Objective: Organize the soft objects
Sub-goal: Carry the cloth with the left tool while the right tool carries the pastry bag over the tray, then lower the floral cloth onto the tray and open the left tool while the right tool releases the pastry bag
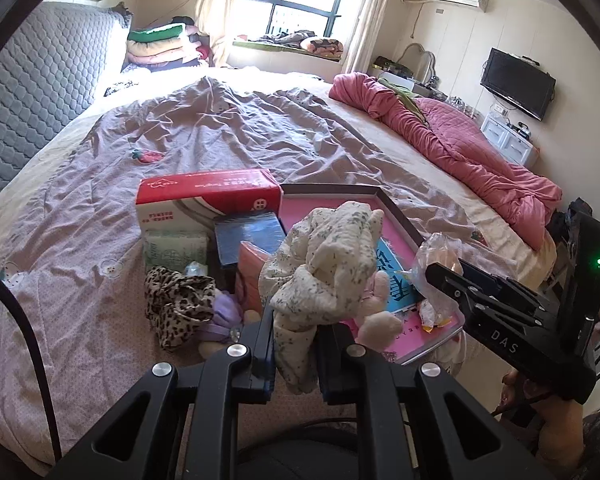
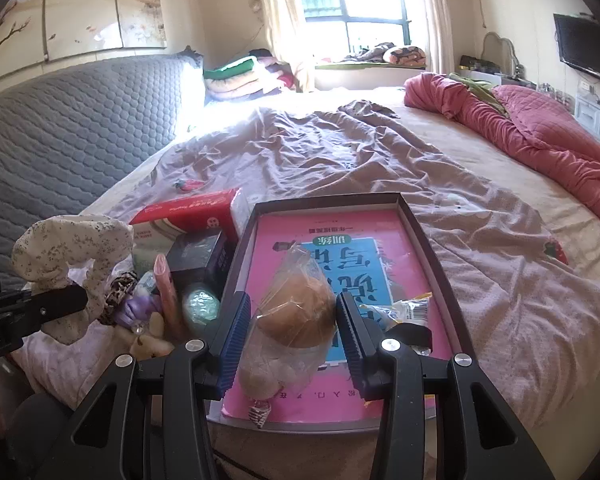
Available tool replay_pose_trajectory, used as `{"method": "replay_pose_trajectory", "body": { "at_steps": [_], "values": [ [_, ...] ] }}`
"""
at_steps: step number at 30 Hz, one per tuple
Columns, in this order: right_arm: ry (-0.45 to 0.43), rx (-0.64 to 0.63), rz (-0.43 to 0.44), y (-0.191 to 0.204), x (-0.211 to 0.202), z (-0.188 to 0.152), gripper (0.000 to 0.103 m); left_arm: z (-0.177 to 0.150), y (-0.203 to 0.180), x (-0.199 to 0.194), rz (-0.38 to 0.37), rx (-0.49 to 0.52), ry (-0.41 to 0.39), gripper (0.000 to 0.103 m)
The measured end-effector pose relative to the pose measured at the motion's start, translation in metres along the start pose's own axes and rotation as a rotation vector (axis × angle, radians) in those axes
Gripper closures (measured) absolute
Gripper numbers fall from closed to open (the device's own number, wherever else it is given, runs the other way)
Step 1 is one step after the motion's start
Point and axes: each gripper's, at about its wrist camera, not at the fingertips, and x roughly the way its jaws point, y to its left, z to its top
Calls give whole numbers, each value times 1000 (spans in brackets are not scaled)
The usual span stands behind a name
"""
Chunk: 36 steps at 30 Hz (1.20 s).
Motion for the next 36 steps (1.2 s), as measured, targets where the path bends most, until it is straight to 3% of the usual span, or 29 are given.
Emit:
{"method": "replay_pose_trajectory", "body": {
  "at_steps": [9, 22, 36],
  "values": [
    [-2, 41, -2, -15, -1, -2, 57, 3, -37, 37, -15, 67, 83, 87],
    [24, 55, 22, -23, 8, -10, 57, -2, -37, 87, -62, -21, 199, 87],
    [25, 90, 40, -36, 9, -14, 57, -8, -54, 115, -79, -12, 263, 87]
  ]
}}
